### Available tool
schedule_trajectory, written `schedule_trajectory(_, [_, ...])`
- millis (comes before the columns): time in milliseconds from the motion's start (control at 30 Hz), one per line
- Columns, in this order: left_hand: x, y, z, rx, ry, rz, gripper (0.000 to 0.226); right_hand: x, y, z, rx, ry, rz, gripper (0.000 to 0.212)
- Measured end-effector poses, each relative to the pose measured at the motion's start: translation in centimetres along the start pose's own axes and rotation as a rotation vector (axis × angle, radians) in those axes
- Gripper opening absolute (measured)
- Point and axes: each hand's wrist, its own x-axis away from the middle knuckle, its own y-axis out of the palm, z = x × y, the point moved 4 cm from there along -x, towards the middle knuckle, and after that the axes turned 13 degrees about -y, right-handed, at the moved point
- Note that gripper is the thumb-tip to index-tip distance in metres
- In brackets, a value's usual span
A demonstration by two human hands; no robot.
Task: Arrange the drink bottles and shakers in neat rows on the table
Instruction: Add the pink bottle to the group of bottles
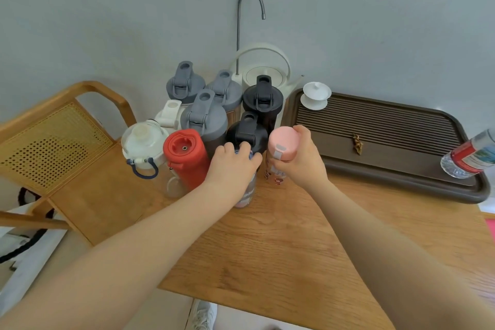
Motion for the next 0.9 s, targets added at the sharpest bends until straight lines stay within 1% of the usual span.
schedule_trajectory(133, [-0.1, 0.0, -0.1, -0.008, 0.001, 0.025, 0.075, 0.2, 0.3, -0.3, -0.034, 0.001, 0.045, 0.089])
schedule_trajectory(300, [0.3, 0.3, -0.6, -0.012, 0.058, -0.003, 0.084, 0.9, 0.7, -0.7, 0.014, 0.003, 0.026, 0.094])
schedule_trajectory(333, [0.6, 0.2, -0.8, 0.002, 0.079, 0.018, 0.084, 0.9, 0.7, -0.7, 0.032, 0.012, 0.01, 0.096])
schedule_trajectory(400, [1.4, -0.6, -1.2, 0.051, 0.139, 0.149, 0.085, 0.8, 0.7, -1.1, 0.167, -0.01, 0.0, 0.103])
schedule_trajectory(433, [1.9, -1.2, -1.6, 0.084, 0.157, 0.206, 0.085, 0.9, 0.6, -1.8, 0.238, -0.062, 0.024, 0.104])
schedule_trajectory(500, [2.7, -2.3, -2.8, 0.163, 0.191, 0.331, 0.081, 1.6, 0.3, -4.2, 0.264, -0.236, 0.082, 0.095])
schedule_trajectory(533, [3.0, -2.7, -3.7, 0.181, 0.184, 0.387, 0.078, 2.1, 0.4, -5.6, 0.249, -0.333, 0.078, 0.089])
schedule_trajectory(567, [3.2, -3.1, -4.7, 0.173, 0.162, 0.436, 0.078, 2.6, 0.7, -6.9, 0.242, -0.417, 0.045, 0.085])
schedule_trajectory(600, [3.5, -3.6, -5.8, 0.156, 0.117, 0.45, 0.081, 3.1, 1.3, -7.9, 0.247, -0.476, -0.016, 0.083])
schedule_trajectory(633, [3.6, -3.8, -6.9, 0.143, 0.066, 0.42, 0.086, 3.3, 2.1, -8.7, 0.267, -0.509, -0.092, 0.084])
schedule_trajectory(700, [3.3, -3.2, -9.3, 0.128, -0.026, 0.257, 0.095, 3.5, 3.7, -9.5, 0.321, -0.521, -0.238, 0.086])
schedule_trajectory(733, [3.1, -2.5, -10.3, 0.134, -0.061, 0.172, 0.096, 3.5, 4.4, -9.7, 0.352, -0.513, -0.285, 0.086])
schedule_trajectory(767, [2.9, -1.7, -11.2, 0.119, -0.079, 0.093, 0.098, 3.5, 5.1, -9.8, 0.409, -0.503, -0.31, 0.086])
schedule_trajectory(800, [2.7, -1.1, -11.8, 0.113, -0.073, 0.049, 0.1, 3.7, 5.7, -10.1, 0.49, -0.499, -0.324, 0.086])
schedule_trajectory(867, [2.2, -0.1, -12.4, 0.134, -0.018, 0.017, 0.104, 3.9, 6.6, -10.2, 0.639, -0.473, -0.342, 0.088])
schedule_trajectory(900, [2.0, 0.0, -12.4, 0.13, 0.015, 0.024, 0.104, 3.8, 6.9, -10.1, 0.666, -0.447, -0.314, 0.089])
